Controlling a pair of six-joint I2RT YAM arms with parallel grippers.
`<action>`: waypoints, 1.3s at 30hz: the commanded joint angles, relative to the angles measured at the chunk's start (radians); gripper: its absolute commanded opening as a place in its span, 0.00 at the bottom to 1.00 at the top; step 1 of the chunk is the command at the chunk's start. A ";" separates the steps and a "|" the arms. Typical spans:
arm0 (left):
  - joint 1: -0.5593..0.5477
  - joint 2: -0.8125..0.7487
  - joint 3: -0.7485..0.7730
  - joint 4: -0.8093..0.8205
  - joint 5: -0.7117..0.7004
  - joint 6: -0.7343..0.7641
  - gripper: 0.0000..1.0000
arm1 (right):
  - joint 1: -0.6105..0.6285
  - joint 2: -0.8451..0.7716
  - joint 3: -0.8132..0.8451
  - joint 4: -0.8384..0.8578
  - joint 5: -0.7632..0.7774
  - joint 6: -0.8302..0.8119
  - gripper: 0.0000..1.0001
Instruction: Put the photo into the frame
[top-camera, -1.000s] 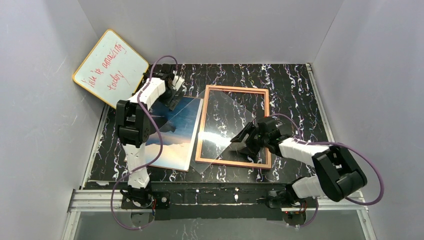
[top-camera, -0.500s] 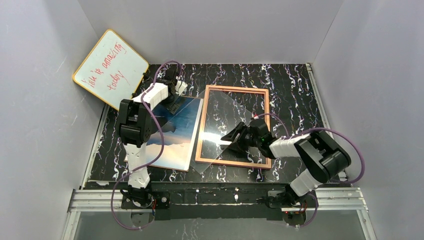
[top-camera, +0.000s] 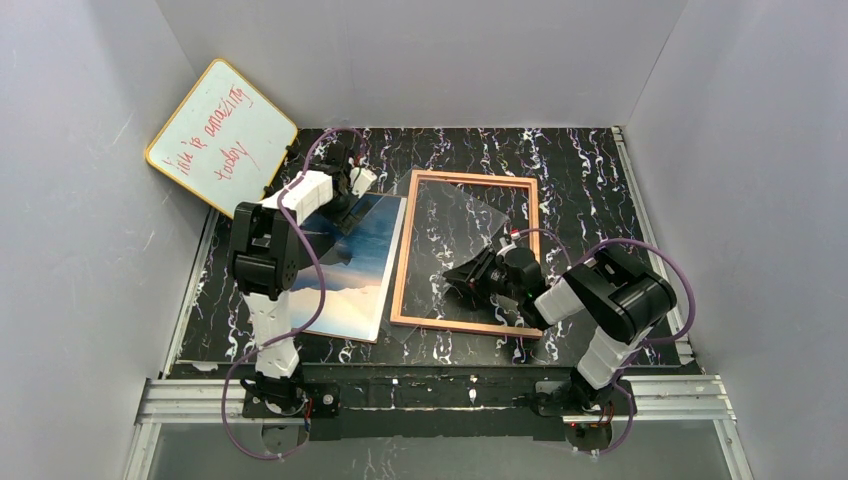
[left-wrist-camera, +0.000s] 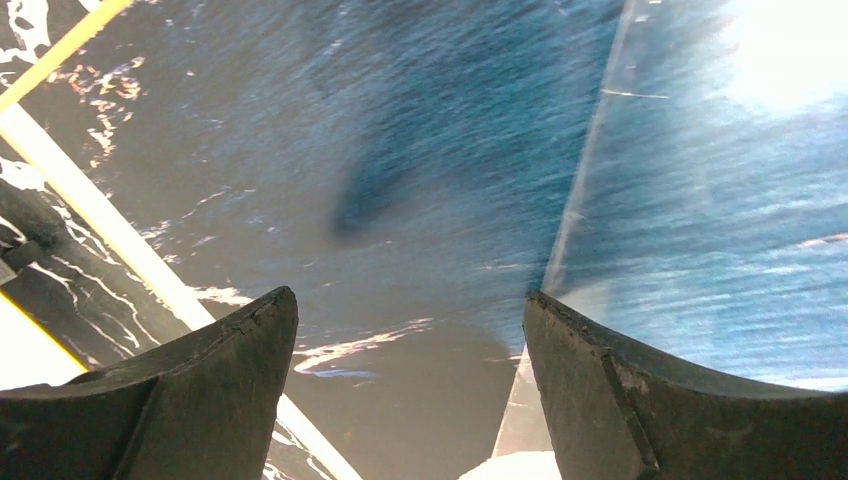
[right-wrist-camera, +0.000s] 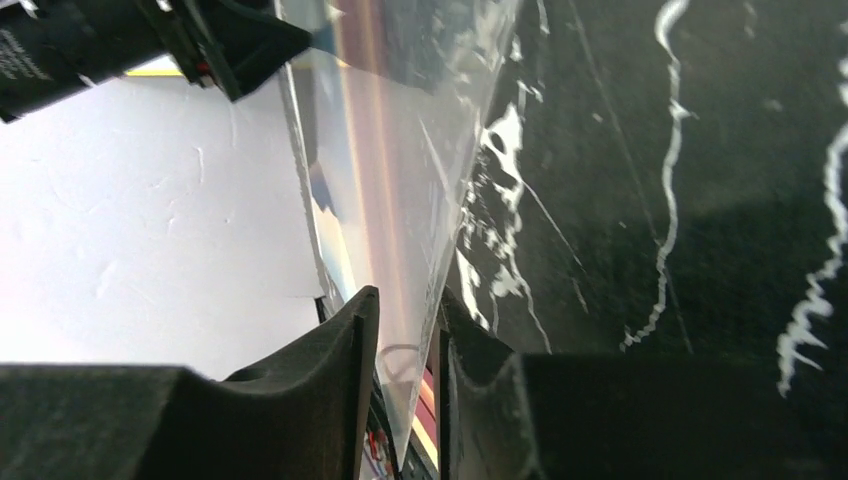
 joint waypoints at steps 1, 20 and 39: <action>-0.004 -0.011 -0.058 -0.102 0.110 0.014 0.82 | 0.004 0.017 0.019 0.182 0.056 -0.056 0.29; -0.004 -0.063 0.030 -0.196 0.177 0.032 0.85 | -0.415 -0.046 0.582 -1.224 -0.534 -0.846 0.01; -0.062 -0.072 0.044 -0.195 0.165 -0.007 0.86 | -0.508 0.000 0.798 -1.597 -0.422 -1.088 0.01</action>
